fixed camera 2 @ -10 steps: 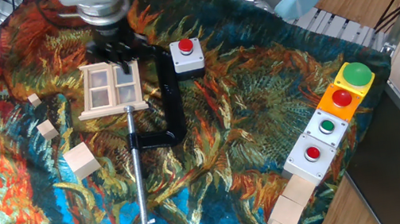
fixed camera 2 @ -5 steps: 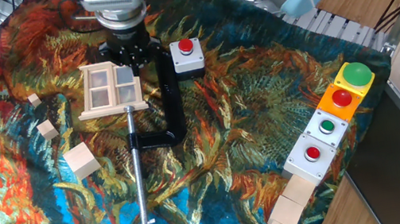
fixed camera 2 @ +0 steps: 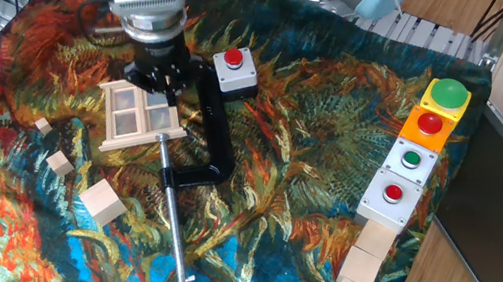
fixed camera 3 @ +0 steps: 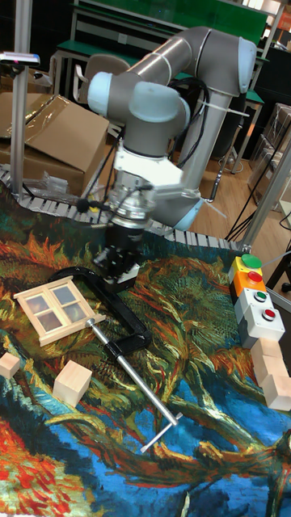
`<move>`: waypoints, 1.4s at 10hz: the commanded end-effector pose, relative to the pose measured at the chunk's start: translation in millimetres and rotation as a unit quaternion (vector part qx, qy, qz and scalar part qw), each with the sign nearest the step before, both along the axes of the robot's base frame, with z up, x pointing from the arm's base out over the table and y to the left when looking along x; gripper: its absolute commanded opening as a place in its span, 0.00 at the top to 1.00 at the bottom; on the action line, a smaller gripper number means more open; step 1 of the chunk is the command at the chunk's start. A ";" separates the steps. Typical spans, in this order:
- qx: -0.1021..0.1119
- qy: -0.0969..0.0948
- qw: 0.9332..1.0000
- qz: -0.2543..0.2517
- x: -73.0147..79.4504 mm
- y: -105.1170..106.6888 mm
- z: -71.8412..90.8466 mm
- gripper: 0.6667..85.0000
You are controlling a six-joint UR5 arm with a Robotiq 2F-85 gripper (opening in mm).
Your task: Close a sliding window
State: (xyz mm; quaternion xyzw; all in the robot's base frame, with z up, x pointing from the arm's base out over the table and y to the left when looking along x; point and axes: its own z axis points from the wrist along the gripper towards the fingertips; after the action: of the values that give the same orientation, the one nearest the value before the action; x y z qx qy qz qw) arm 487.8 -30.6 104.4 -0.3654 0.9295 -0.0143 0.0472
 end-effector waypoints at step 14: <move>0.019 -0.020 1.000 -0.009 110.9 107.9 6.0 0.99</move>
State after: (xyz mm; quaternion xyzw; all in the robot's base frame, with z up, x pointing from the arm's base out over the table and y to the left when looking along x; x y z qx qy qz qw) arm 579.1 53.4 108.5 -0.3662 0.9283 -0.0135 0.0637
